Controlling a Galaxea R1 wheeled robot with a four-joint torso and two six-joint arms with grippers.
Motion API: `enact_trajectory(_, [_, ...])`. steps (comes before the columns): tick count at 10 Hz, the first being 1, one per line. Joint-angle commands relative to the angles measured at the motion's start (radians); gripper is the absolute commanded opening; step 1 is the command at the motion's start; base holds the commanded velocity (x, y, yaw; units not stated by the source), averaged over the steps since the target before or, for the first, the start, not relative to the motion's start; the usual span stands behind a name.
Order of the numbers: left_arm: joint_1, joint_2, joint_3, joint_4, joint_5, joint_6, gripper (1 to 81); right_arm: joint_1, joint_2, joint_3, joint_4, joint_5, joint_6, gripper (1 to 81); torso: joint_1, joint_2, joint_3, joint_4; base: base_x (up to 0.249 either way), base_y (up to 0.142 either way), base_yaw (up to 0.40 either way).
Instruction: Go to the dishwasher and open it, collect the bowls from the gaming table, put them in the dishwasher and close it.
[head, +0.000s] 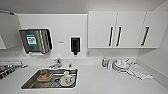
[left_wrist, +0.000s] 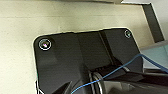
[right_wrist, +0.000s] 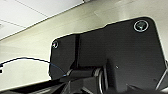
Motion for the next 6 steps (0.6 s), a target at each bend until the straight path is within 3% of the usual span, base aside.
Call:
enact_trajectory(1, [-0.044,-0.105,0.105,0.010,-0.031,-0.003,81.1,0.049,-0.137,0.173,0.003,-0.061,0.004,81.1,0.000,0.000,0.000,0.000,0.000,0.000,0.000])
enact_trajectory(6, [-0.045,-0.274,0.274,0.006,-0.036,-0.012,81.1,0.070,-0.298,0.383,0.004,-0.061,0.004,81.1,0.000,0.000,0.000,0.000,0.000,0.000,0.000])
